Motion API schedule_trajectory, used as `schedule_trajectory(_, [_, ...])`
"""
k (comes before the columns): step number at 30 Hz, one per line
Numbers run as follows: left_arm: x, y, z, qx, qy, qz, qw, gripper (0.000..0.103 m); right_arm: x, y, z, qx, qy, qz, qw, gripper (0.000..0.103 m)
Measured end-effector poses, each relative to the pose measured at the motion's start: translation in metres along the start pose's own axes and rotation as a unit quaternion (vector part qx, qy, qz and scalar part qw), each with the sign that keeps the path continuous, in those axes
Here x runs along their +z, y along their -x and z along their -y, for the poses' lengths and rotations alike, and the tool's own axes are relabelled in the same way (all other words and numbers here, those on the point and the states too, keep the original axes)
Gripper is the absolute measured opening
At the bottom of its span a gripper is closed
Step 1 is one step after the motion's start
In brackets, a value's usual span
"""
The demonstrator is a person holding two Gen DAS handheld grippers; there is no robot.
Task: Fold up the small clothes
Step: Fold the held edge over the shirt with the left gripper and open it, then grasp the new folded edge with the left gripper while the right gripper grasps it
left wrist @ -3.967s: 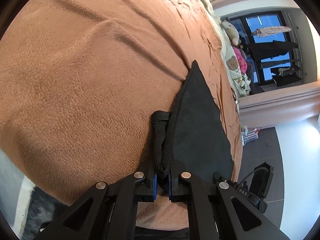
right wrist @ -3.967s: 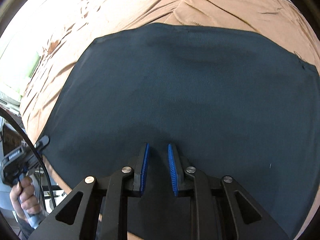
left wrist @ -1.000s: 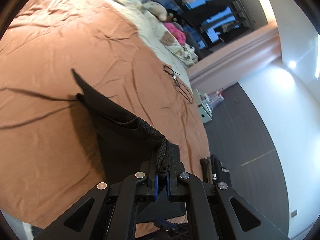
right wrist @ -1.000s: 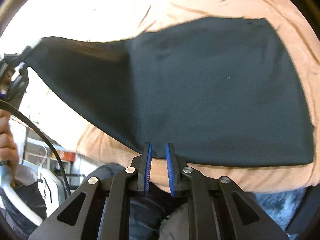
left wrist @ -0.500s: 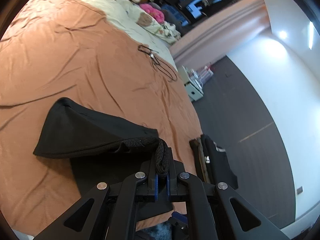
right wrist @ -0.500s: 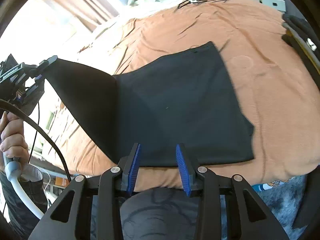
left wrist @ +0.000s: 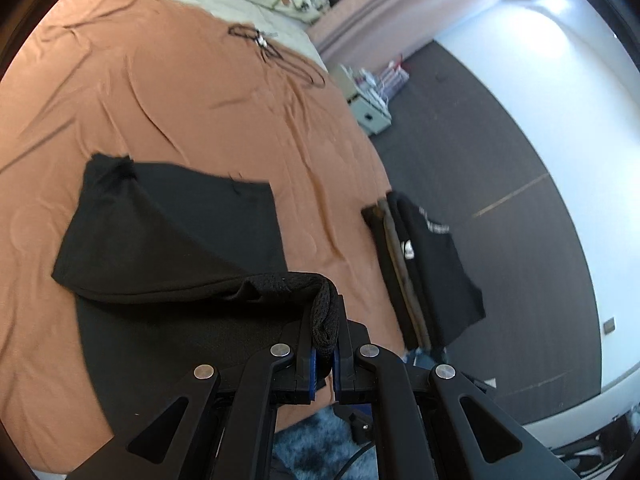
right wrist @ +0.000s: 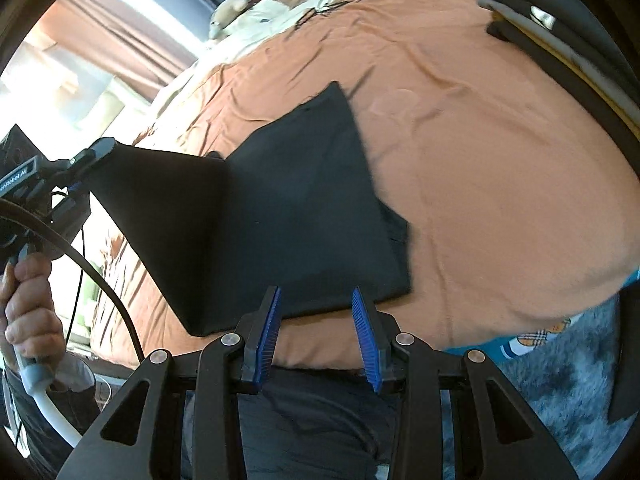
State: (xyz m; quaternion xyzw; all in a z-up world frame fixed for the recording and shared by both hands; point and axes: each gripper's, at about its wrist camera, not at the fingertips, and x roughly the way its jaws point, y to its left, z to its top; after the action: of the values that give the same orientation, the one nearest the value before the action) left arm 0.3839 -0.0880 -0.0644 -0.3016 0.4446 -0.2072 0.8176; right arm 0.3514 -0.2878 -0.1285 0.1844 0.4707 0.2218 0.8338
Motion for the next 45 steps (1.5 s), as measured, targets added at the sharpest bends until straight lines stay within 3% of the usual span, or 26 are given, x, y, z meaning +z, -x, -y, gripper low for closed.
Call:
schedule_trajectory(19, [-0.05, -0.102, 0.022, -0.002, -0.017, -0.112, 0.9936, 0.007, -0.011, 0.023, 0.038, 0.002, -0.039, -0.005, 0.999, 0.034])
schedule_trajectory(22, [-0.053, -0.111, 0.016, -0.006, -0.006, -0.133, 0.991, 0.024, -0.012, 0.024, 0.04, 0.004, -0.04, -0.008, 0.999, 0.034])
schedule_trajectory(24, [-0.052, -0.106, 0.01, -0.011, 0.002, -0.132, 0.9912, 0.051, -0.012, 0.025, 0.038, 0.006, -0.035, -0.009, 0.999, 0.034])
schedule_trajectory(27, [-0.045, -0.091, 0.0, 0.007, 0.007, -0.112, 0.9937, 0.073, -0.01, 0.023, 0.034, 0.014, -0.027, -0.011, 0.999, 0.034])
schedule_trajectory(33, [-0.026, -0.055, -0.034, 0.046, 0.027, -0.082, 0.9952, 0.076, -0.007, 0.013, 0.018, 0.014, 0.004, -0.016, 1.0, 0.034])
schedule_trajectory(45, [-0.006, -0.029, -0.111, 0.114, 0.09, -0.055, 0.9878, 0.076, 0.002, -0.004, -0.004, -0.044, 0.073, -0.017, 0.996, 0.034])
